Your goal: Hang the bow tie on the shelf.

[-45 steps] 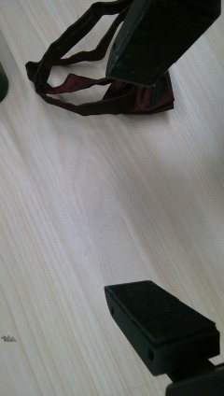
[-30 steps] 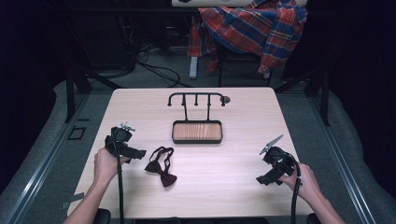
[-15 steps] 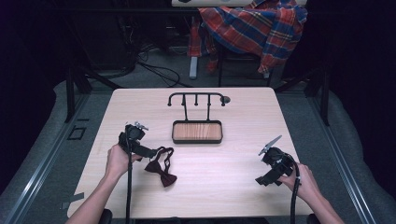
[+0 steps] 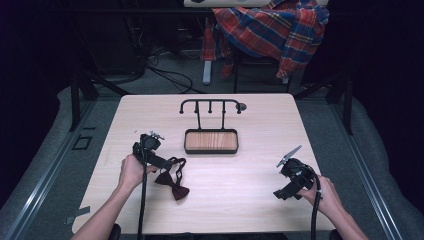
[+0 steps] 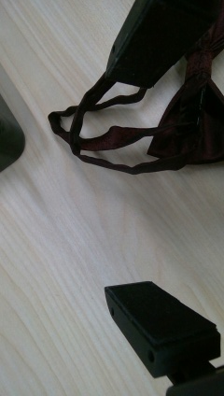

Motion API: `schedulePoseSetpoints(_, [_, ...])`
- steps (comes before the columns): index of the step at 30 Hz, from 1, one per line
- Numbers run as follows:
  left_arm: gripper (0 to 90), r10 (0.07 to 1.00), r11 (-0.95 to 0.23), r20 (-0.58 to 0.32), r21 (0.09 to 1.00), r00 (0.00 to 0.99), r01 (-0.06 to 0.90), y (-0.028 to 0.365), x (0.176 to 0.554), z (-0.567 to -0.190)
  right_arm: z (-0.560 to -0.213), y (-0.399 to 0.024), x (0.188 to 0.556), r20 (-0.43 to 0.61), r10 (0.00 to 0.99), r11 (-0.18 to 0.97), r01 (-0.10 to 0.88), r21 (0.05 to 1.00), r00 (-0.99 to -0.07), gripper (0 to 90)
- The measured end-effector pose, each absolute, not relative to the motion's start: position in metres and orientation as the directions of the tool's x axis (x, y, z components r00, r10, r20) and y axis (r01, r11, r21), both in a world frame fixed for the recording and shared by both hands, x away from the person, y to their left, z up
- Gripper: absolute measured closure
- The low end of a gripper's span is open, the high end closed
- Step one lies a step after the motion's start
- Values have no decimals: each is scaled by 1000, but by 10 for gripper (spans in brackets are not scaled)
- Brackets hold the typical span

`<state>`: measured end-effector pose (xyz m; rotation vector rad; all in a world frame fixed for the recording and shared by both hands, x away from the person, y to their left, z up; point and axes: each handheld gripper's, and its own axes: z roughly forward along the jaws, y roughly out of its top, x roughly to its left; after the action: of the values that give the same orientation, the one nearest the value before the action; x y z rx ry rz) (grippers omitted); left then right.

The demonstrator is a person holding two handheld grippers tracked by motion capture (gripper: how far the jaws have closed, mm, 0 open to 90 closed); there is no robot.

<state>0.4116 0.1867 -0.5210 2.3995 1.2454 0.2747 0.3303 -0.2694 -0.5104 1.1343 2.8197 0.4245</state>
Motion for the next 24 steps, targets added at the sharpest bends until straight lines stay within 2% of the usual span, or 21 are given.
schedulePoseSetpoints(4, [128, 804, -520, -27, 452, 594, 725, 182, 413, -522, -513, -268, 328, 46, 706, 661, 680, 318, -707, 117])
schedulePoseSetpoints(8, [163, 792, -536, -33, 440, 610, 720, 178, 415, -525, -511, -269, 329, 42, 692, 680, 670, 298, -720, 125])
schedulePoseSetpoints(11, [281, 782, -548, -39, 433, 622, 716, 176, 414, -526, -511, -270, 329, 42, 689, 685, 669, 288, -724, 127])
schedulePoseSetpoints(14, [328, 774, -562, -34, 424, 633, 710, 174, 414, -528, -511, -270, 328, 44, 690, 684, 670, 290, -723, 128])
schedulePoseSetpoints(15, [377, 772, -564, -35, 423, 635, 709, 173, 414, -529, -511, -270, 328, 43, 691, 683, 671, 290, -722, 128])
schedulePoseSetpoints(24, [465, 756, -585, -45, 400, 653, 705, 170, 417, -533, -511, -269, 328, 38, 688, 688, 669, 281, -724, 129])
